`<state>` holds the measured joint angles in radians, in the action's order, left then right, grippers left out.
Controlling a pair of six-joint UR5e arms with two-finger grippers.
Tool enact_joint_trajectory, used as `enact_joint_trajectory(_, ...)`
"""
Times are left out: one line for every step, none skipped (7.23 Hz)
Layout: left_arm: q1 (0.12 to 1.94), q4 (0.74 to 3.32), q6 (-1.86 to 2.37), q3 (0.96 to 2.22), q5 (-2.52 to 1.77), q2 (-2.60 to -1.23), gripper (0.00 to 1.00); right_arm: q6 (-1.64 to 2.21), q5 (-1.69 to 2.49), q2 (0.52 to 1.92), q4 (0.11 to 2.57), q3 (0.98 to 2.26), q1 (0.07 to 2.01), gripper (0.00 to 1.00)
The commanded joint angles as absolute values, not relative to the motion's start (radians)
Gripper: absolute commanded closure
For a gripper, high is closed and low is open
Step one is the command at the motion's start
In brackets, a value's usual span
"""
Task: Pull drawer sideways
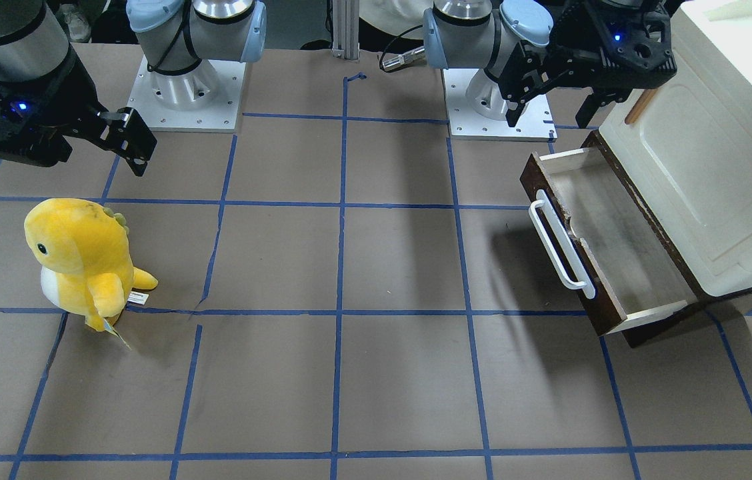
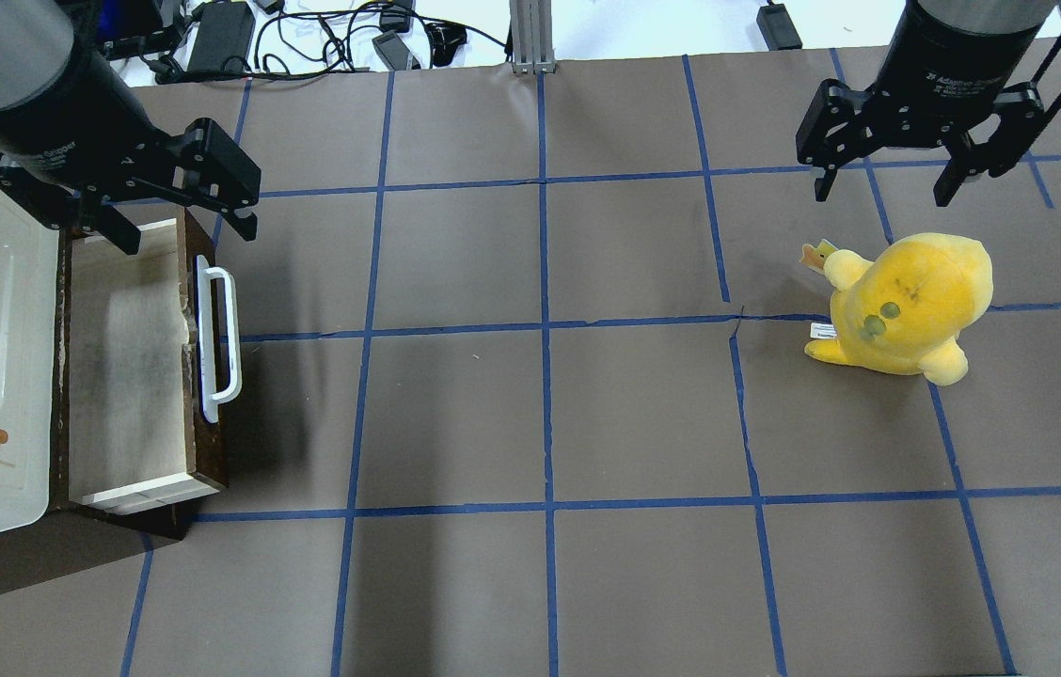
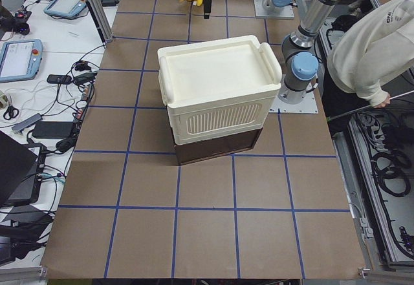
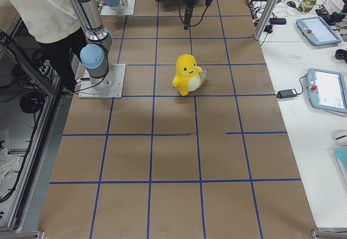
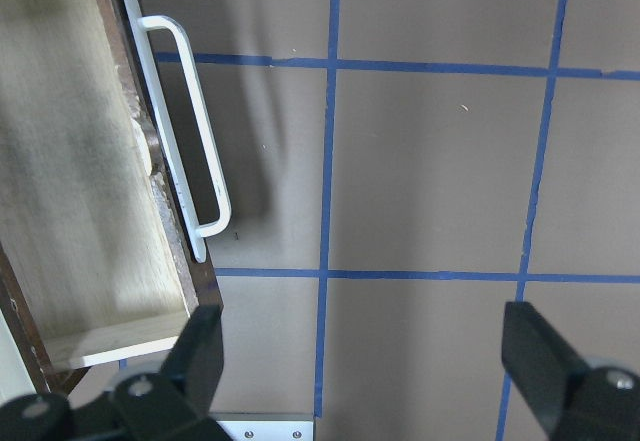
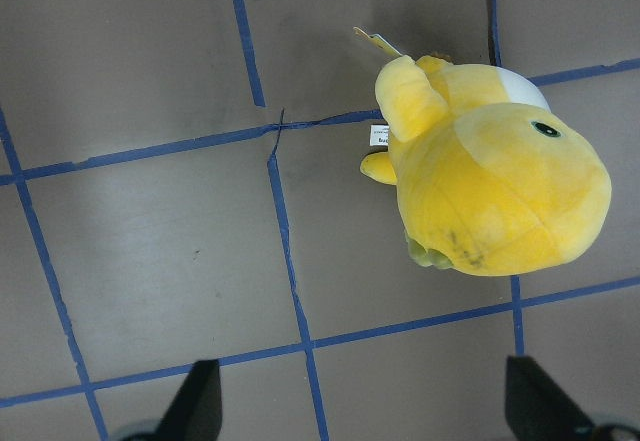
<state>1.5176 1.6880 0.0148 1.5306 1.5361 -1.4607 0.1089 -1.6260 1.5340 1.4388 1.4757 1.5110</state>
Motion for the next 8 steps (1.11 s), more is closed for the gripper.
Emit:
enact_joint_trajectory(1.513,1.696,0.049,1.462,1.555,-1.506,0.00,0.109,-1.626,1.534,1.439,1.476,1.511,0.00)
enact_joint_trajectory(1.517,1.697,0.051,1.436,1.580,-1.534,0.00,0.109,-1.626,1.534,1.439,1.476,1.511,0.00)
enact_joint_trajectory(1.522,1.697,0.052,1.427,1.583,-1.546,0.00,0.109,-1.626,1.534,1.439,1.476,1.509,0.00)
enact_joint_trajectory(1.525,1.697,0.063,1.428,1.583,-1.546,0.00,0.109,-1.626,1.534,1.439,1.476,1.511,0.00)
enact_joint_trajectory(1.526,1.695,0.066,1.436,1.583,-1.545,0.00,0.109,-1.626,1.534,1.439,1.476,1.511,0.00)
enact_joint_trajectory(1.528,1.695,0.066,1.440,1.583,-1.540,0.00,0.109,-1.626,1.534,1.439,1.476,1.511,0.00)
enact_joint_trajectory(1.528,1.697,0.066,1.442,1.583,-1.539,0.00,0.109,-1.626,1.534,1.437,1.476,1.511,0.00)
enact_joint_trajectory(1.529,1.697,0.064,1.456,1.583,-1.526,0.00,0.109,-1.626,1.534,1.439,1.476,1.511,0.00)
